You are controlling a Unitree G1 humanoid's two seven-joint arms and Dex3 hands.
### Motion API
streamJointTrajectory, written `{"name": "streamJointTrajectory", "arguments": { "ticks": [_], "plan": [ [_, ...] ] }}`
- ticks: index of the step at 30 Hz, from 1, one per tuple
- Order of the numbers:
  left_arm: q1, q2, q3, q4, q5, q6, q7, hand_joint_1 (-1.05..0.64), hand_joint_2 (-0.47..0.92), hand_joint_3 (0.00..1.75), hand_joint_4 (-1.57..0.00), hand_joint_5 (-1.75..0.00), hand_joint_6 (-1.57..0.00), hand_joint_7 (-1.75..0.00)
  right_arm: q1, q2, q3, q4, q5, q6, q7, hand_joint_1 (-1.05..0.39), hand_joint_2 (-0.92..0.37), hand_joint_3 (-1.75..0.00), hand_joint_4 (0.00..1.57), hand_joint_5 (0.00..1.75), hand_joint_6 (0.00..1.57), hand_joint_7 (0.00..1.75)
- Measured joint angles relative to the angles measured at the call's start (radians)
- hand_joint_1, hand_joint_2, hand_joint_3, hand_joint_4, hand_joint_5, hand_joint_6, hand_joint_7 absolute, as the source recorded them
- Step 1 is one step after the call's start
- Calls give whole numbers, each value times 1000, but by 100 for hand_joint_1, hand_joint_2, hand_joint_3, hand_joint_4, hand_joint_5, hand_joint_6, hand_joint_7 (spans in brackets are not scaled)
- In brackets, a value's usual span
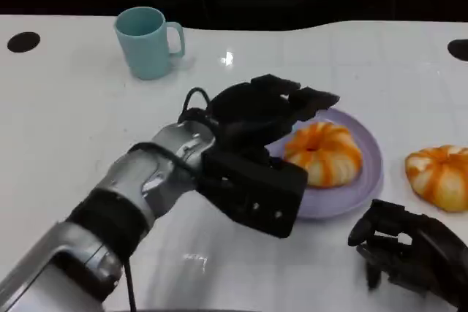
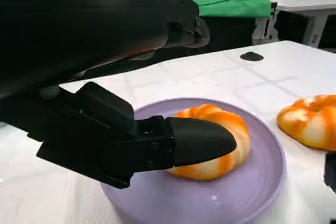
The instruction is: Grasp the bread from the table and place it into the plate.
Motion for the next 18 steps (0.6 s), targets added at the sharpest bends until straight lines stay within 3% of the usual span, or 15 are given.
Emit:
{"name": "streamJointTrajectory", "arguments": {
  "ticks": [4,11,18],
  "plan": [
    [72,36,48,-95,-35,-40,23,-81,92,66,-7,-81,-18,-42,0,-1,1,1,-4,-6,-3,-52,-92,-31,65,175,62,142],
    [173,61,128,-176,-124,-113,45,-73,92,61,-27,-93,-40,-54,-3,-2,1,0,-2,7,-1,-51,-92,-29,65,175,62,141],
    [263,57,204,-179,-232,-239,78,-65,92,53,-48,-112,-50,-79,-6,-2,1,16,-3,-14,-1,-51,-92,-31,67,175,63,141]
  ]
}}
